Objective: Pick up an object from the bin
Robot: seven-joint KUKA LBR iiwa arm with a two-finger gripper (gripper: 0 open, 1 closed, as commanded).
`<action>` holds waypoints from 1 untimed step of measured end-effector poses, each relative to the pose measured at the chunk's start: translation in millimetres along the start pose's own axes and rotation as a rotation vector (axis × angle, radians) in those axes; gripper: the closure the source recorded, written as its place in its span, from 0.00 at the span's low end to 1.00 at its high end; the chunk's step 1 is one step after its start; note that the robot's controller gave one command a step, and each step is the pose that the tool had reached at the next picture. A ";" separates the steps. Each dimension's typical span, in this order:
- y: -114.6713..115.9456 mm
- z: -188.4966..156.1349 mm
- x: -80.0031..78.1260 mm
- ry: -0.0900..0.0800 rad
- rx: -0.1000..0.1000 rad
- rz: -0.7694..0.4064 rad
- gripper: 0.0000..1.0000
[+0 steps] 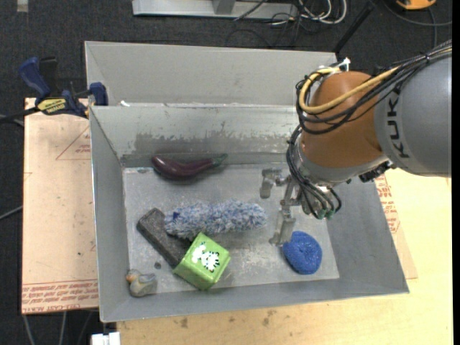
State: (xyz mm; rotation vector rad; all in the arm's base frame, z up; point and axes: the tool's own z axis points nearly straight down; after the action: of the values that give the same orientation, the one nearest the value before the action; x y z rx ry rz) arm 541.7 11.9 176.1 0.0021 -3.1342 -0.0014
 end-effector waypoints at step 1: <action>0.0 -4.2 -1.7 -0.008 0.000 0.001 0.00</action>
Offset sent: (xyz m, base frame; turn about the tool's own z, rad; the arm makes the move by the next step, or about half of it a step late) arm 0.0353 0.0282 -0.1061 0.0854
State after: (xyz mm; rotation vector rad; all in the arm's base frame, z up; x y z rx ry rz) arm 543.4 11.8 180.2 0.0011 -3.1420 -0.0017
